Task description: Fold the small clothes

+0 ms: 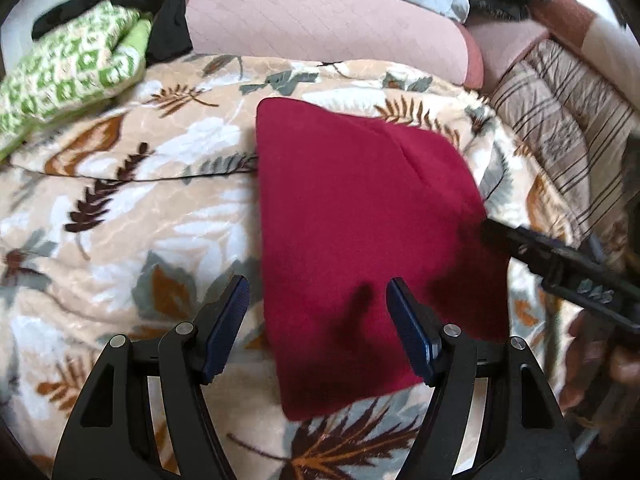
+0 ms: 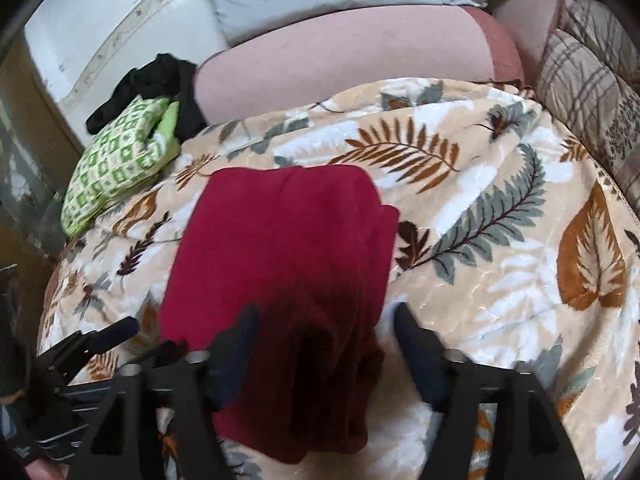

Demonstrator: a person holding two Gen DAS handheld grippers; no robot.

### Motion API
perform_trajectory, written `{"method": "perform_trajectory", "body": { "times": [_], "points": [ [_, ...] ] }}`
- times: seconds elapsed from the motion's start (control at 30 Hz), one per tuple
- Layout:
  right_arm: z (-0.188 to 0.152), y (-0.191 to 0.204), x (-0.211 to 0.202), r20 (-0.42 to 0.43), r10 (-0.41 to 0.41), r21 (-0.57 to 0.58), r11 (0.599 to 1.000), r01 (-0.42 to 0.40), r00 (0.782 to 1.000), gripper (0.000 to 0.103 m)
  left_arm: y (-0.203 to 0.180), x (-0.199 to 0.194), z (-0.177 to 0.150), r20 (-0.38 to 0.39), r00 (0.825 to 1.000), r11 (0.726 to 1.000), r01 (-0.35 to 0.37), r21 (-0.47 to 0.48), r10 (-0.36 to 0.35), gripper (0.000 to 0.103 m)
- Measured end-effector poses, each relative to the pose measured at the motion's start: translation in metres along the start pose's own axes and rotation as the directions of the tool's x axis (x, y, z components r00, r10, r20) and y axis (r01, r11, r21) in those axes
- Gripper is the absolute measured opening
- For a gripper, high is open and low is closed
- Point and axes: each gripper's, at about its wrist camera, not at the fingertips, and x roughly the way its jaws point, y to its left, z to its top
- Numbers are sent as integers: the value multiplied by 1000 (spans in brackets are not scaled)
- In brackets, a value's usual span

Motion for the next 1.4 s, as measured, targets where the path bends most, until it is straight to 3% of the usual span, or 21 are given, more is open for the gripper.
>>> {"method": "perform_trajectory", "body": {
  "times": [0.1,0.27,0.4,0.5,0.57,0.63,0.67,0.7,0.73,0.87,0.97,1.03,1.1,1.27,1.33,1.4],
  "points": [
    [4,-16,18,-28,22,64,998,-20,999,80,20,18,10,-48,993,990,107,-91,-111,71],
    [7,-34,51,-74,142,145,981,-130,987,84,38,51,17,-89,975,963,185,-198,-206,77],
    [8,-35,70,-88,237,182,959,-218,968,86,31,61,16,-87,969,957,212,-197,-232,81],
    [8,-27,77,-77,259,169,955,-243,963,87,29,69,17,-94,959,945,241,-222,-266,81],
    [8,-22,75,-73,245,156,960,-232,967,77,28,68,18,-97,960,946,238,-218,-264,76],
    [9,-18,64,-57,232,140,965,-222,971,58,26,57,17,-84,963,951,235,-200,-255,65],
    [10,-17,57,-49,230,132,966,-222,972,53,24,48,17,-77,964,954,236,-184,-253,58],
    [10,-15,49,-48,262,135,958,-253,964,42,23,41,15,-79,965,957,235,-172,-251,54],
    [11,-14,43,-49,286,143,950,-277,957,41,22,32,13,-82,964,958,236,-166,-251,54],
    [-1,5,5,-62,332,116,939,-323,941,40,24,-23,-17,-76,970,967,220,-131,-231,54],
    [-29,14,-12,-109,354,123,932,-341,929,42,30,-36,-50,-118,969,971,200,-133,-216,55],
    [-56,17,-7,-161,307,117,949,-291,938,55,31,-29,-68,-160,972,982,154,-112,-171,55],
    [-75,17,-3,-227,200,53,980,-193,953,57,32,-28,-80,-147,979,987,130,-93,-142,59],
    [-68,21,-64,-61,145,-17,989,-146,988,58,20,-54,-78,-53,998,1000,27,-9,-27,59],
    [-61,34,-82,-15,128,-107,986,-128,992,53,16,-63,-76,-18,1000,1000,-8,10,8,59],
    [-58,53,-87,0,173,-175,970,-170,985,47,15,-68,-74,14,999,999,-43,13,43,59]
  ]
}}
